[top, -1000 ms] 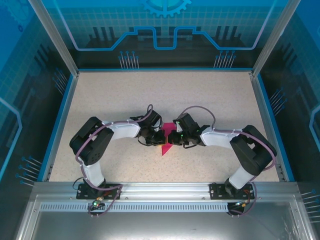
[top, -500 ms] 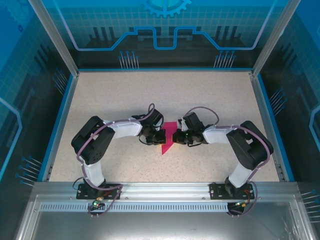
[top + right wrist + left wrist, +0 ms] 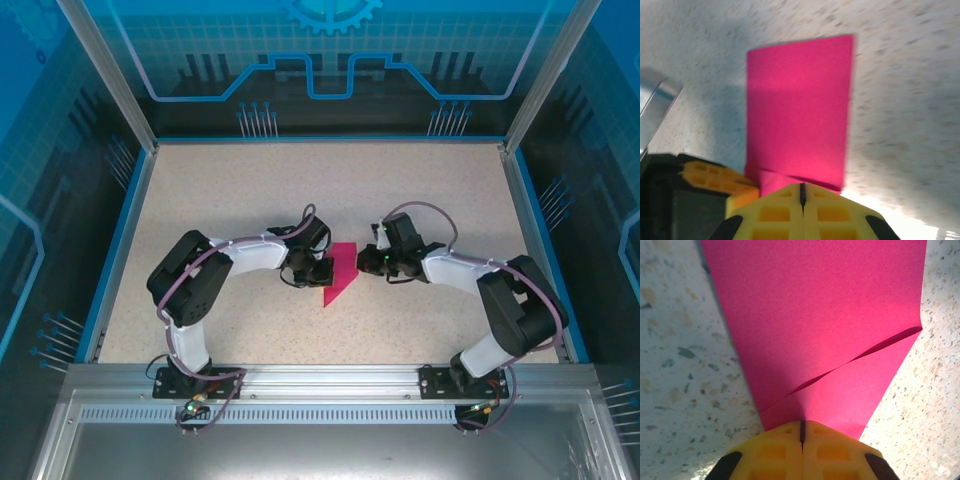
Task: Fold a paper plane with a square sheet of paper (pick it up from the middle)
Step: Third fold the triangle at the center of the table.
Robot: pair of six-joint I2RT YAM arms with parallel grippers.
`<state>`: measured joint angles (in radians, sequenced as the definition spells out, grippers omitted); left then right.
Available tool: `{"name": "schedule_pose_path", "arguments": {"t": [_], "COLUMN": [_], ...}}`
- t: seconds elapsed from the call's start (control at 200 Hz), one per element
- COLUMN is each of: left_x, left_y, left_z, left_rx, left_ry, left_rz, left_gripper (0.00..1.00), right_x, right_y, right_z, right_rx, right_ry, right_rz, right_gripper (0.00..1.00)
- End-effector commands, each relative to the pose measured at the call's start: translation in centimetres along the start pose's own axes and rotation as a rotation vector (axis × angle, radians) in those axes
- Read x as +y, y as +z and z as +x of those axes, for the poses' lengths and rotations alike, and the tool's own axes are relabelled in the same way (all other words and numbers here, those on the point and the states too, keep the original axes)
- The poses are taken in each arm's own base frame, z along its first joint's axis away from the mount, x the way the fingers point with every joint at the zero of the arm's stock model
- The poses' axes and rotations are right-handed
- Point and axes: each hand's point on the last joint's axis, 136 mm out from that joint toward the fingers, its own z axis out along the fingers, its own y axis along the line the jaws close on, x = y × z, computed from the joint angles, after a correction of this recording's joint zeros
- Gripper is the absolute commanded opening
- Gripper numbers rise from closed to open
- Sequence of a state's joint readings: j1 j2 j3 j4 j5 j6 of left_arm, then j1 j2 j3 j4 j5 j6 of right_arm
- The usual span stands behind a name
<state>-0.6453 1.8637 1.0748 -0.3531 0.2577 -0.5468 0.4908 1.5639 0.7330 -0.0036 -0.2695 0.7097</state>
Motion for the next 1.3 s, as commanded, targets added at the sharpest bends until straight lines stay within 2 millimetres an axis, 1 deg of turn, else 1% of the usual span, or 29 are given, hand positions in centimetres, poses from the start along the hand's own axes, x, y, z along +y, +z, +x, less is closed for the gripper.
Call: {"name": "schedule_pose_path", "arguments": {"t": [0.0, 0.12, 0.215, 0.27, 0.33, 0.485, 0.525, 0.57, 0.645, 0.705, 0.76, 0.825, 0.895, 0.985, 1.07, 1.16, 1.23, 1.295], "left_x": [4.7, 4.1, 3.9, 3.8, 4.0, 5.3, 5.6, 6.0, 6.0, 5.9, 5.7, 5.3, 5.0, 4.7, 4.5, 4.1, 3.8, 3.5], "left_y": [0.9, 0.5, 0.3, 0.3, 0.4, 1.4, 1.6, 1.8, 1.8, 1.7, 1.7, 1.6, 1.4, 1.2, 1.2, 1.1, 1.0, 0.8], "left_z": [0.7, 0.0, -0.4, -0.5, -0.5, 0.5, 0.8, 0.9, 1.0, 0.8, 0.6, 0.3, 0.0, -0.1, -0.1, -0.1, -0.4, -0.6], "left_rx": [0.032, 0.022, 0.02, 0.022, 0.03, 0.066, 0.076, 0.078, 0.079, 0.075, 0.07, 0.063, 0.056, 0.052, 0.05, 0.047, 0.039, 0.032], "left_ry": [0.068, 0.131, 0.164, 0.173, 0.169, 0.137, 0.131, 0.128, 0.13, 0.137, 0.145, 0.158, 0.175, 0.198, 0.221, 0.241, 0.247, 0.249], "left_rz": [-0.197, -0.175, -0.155, -0.146, -0.148, -0.18, -0.191, -0.196, -0.197, -0.195, -0.19, -0.182, -0.17, -0.163, -0.151, -0.124, -0.113, -0.101], "left_gripper": [0.0, 0.0, 0.0, 0.0, 0.0, 0.0, 0.0, 0.0, 0.0, 0.0, 0.0, 0.0, 0.0, 0.0, 0.0, 0.0, 0.0, 0.0], "right_x": [1.6, 1.6, 1.1, 0.3, -0.8, -5.4, -6.4, -6.8, -6.2, -4.8, -3.5, -1.8, -0.1, 1.0, 1.4, 1.1, 0.6, 0.1], "right_y": [2.0, 3.9, 5.0, 5.2, 5.0, 3.3, 2.6, 1.9, 0.8, 0.1, 0.0, 0.3, 1.1, 2.5, 3.9, 5.0, 5.5, 5.6], "right_z": [2.2, 3.0, 3.3, 3.4, 3.2, 2.2, 1.8, 1.3, 0.4, -0.2, -0.3, -0.1, 0.5, 1.1, 1.6, 2.2, 2.7, 3.3], "right_rx": [0.102, 0.152, 0.171, 0.175, 0.161, 0.1, 0.079, 0.057, 0.025, 0.003, 0.003, 0.021, 0.05, 0.09, 0.124, 0.154, 0.17, 0.175], "right_ry": [-0.02, 0.016, 0.04, 0.053, 0.083, 0.199, 0.219, 0.227, 0.204, 0.172, 0.143, 0.115, 0.097, 0.097, 0.11, 0.117, 0.132, 0.151], "right_rz": [-0.024, -0.028, -0.019, 0.003, 0.03, 0.109, 0.126, 0.132, 0.127, 0.102, 0.079, 0.047, 0.013, -0.017, -0.03, -0.02, -0.002, 0.015], "right_gripper": [0.01, 0.0, 0.0, 0.0, 0.0, 0.0, 0.0, 0.0, 0.0, 0.0, 0.0, 0.0, 0.0, 0.0, 0.0, 0.0, 0.0, 0.0]}}
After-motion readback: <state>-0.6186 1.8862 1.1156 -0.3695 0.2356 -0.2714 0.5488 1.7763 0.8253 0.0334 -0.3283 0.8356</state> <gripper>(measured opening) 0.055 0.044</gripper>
